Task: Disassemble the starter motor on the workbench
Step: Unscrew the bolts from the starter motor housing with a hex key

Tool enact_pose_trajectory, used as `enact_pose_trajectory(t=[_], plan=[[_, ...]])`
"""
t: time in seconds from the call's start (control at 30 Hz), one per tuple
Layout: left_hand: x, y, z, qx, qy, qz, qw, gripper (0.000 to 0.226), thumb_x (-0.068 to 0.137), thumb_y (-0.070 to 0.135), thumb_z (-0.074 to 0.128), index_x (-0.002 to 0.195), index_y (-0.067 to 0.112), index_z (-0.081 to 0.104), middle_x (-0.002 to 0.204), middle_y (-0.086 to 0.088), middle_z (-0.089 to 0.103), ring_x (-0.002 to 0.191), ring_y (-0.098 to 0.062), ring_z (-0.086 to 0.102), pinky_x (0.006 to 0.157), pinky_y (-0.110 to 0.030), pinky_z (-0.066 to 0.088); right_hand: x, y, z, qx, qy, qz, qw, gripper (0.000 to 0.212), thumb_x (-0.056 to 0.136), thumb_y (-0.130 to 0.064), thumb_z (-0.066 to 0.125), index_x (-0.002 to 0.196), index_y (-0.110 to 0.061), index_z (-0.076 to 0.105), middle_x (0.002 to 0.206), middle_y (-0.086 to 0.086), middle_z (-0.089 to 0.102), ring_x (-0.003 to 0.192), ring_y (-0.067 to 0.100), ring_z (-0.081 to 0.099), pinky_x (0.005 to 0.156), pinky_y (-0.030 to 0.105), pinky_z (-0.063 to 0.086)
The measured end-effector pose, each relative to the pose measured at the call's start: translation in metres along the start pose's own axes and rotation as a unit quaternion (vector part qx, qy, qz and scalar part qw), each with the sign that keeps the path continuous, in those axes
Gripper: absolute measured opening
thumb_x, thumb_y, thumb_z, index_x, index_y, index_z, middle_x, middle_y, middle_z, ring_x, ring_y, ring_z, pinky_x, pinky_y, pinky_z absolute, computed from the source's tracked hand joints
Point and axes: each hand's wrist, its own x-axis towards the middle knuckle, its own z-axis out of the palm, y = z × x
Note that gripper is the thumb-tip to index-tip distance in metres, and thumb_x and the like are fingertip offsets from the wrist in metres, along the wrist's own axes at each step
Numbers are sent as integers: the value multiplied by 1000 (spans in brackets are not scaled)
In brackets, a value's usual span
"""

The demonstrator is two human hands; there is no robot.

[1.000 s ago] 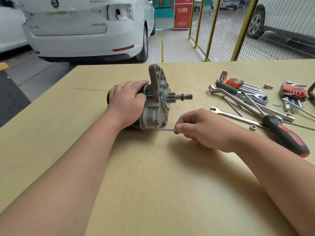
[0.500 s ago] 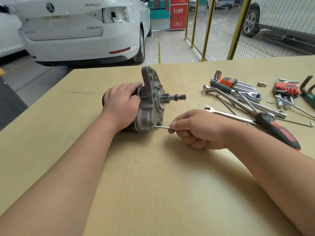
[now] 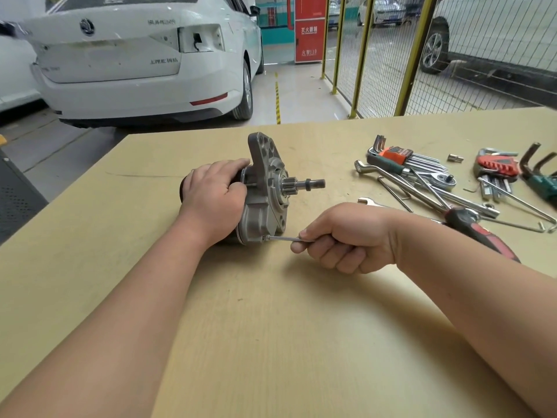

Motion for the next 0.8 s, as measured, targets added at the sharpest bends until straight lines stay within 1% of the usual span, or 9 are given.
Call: enact_pose_trajectory(t=[0.1,0.2,0.3,0.4,0.47,0.57,0.7,0.73,0.8], plan=[[-1,1,0,0,0,0,1000,64,77,31,24,135,35,49,137,12,51,127,-17,33,111,-35,18,0,-1,3,-111,59,-63,990,27,98,-16,40,82,-8,60,50,-6,31,39,7,23,31,15,19],[-2,2,0,0,8,-4,1000,63,77,31,24,134,34,50,136,11,51,126,-17,33,110,-34,18,-1,3,10,-219,142,-147,954,24,95,-16,47,79,-9,64,49,-6,39,41,11,31,37,18,25],[-3,4,0,4,11,-8,1000,63,77,31,24,134,34,50,137,10,51,127,-17,34,110,-35,19,-6,7,18,-398,235,-214,861,24,94,-24,49,76,-21,66,55,-5,51,45,12,42,37,16,33],[-3,5,-1,2,10,-3,1000,63,77,31,25,135,32,51,138,9,52,128,-18,36,112,-41,21,-9,10,26,-517,283,-274,760,22,93,-22,47,79,-14,61,72,3,61,64,18,54,58,26,45],[-2,4,-2,2,12,-1,1000,64,77,30,25,134,30,53,137,7,53,128,-20,37,111,-44,23,-10,13,29,-546,303,-294,724,20,93,-22,44,78,-16,55,77,3,62,71,23,53,63,34,48],[-4,4,-1,-4,15,-5,1000,63,77,30,26,134,30,53,137,6,53,129,-20,37,111,-45,24,-9,17,30,-576,309,-301,694,14,95,-25,40,83,-23,48,80,1,60,74,23,51,62,35,47],[-6,5,-4,-34,18,0,999,60,78,29,28,131,26,56,134,6,56,127,-19,40,110,-46,28,-4,21,25,-584,309,-307,685,11,94,-25,42,89,-25,52,85,-1,62,78,22,52,65,34,47],[-7,6,-3,-46,31,-2,998,58,78,28,30,130,25,58,132,6,57,125,-18,42,110,-45,30,-6,21,22,-563,303,-312,702,11,93,-25,45,89,-24,55,84,-3,64,77,20,53,66,34,48],[-12,7,-3,-85,81,-18,993,51,80,24,36,124,19,61,125,5,59,121,-18,44,108,-36,33,-11,20,13,-468,261,-336,774,13,92,-25,50,83,-23,59,75,-8,65,70,13,57,63,31,49]])
